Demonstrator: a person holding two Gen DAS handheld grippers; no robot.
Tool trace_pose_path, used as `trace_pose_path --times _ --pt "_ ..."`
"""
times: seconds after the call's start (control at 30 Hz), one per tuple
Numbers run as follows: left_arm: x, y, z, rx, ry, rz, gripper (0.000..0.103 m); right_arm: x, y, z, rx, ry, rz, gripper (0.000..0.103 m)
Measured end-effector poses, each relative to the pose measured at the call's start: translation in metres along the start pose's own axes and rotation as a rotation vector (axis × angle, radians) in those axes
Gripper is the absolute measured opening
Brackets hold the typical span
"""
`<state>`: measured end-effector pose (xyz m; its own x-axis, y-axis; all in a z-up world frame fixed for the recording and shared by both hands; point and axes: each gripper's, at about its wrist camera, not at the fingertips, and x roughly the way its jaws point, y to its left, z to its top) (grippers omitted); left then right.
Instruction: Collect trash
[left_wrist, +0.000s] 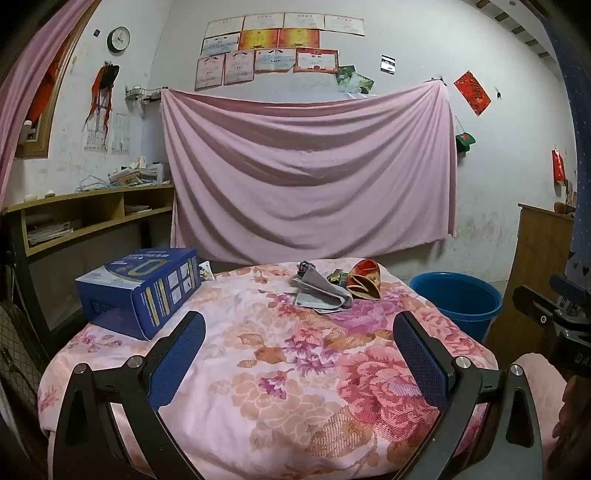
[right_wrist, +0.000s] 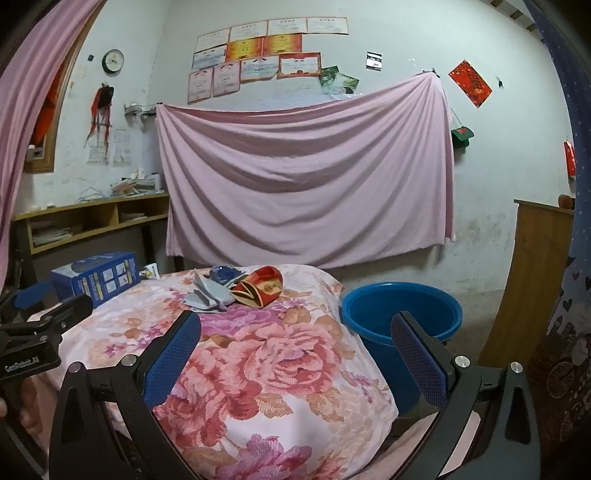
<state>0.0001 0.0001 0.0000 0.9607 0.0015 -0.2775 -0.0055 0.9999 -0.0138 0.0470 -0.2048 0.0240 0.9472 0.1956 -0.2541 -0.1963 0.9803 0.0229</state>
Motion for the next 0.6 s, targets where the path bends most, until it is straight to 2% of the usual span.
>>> trace_pose_path --times 0.6 --pt "-0.0009 -0.0023 -0.0042 -0.006 0.000 -0.001 0.100 0.0000 0.0006 -0.0008 0.003 0.005 0.002 0.103"
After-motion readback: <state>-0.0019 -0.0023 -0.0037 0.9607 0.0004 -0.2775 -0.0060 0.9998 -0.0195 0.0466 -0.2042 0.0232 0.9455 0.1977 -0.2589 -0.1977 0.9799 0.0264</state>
